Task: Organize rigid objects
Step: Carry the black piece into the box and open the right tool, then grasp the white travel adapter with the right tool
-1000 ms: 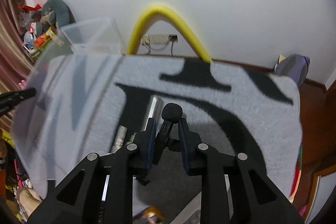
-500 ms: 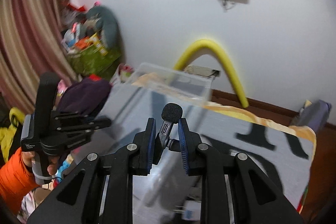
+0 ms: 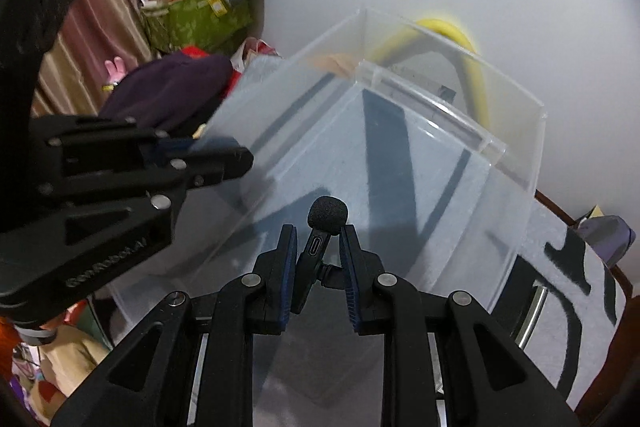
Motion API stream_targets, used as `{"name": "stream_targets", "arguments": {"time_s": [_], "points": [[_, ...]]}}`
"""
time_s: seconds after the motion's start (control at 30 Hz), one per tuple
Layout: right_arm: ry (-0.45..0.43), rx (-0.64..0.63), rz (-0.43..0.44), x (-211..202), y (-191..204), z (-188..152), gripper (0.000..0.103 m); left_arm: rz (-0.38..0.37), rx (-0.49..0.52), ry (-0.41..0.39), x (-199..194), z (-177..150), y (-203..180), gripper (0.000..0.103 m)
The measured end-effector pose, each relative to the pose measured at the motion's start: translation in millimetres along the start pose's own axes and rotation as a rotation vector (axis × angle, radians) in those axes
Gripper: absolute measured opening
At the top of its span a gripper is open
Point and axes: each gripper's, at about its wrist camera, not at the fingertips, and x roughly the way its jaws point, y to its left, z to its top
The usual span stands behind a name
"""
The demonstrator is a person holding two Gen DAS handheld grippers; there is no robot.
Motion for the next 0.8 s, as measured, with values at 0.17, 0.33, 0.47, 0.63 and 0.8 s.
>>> {"name": "stream_targets", "arguments": {"time_s": [0.17,0.33,0.47,0.63,0.8], "points": [[-0.003,0.003,-0.023,-5.0,1.2,-8.0,0.027,-0.002,-0.006,0.004,1.0,1.2,0.7,0.006],[-0.071,0.012,-0.042,-26.4,-3.5,-9.3,0.048,0.0,-0.007,0.007,1.0,1.7,0.6,0.006],[-0.126,0.028,-0.051,-54.6,-15.7,-10.5,0.048,0.003,-0.007,0.01,0.5,1.5,-0.4,0.006],[-0.214,0.051,-0.086,-99.1,-34.8,-17.7,0.052,0.004,-0.007,0.011,0.7,1.7,-0.1,0.006],[-0.265,0.062,-0.161,-128.9,-52.7,-38.8,0.064,0.007,-0.003,0.011,0.3,1.4,0.1,0.006]]}}
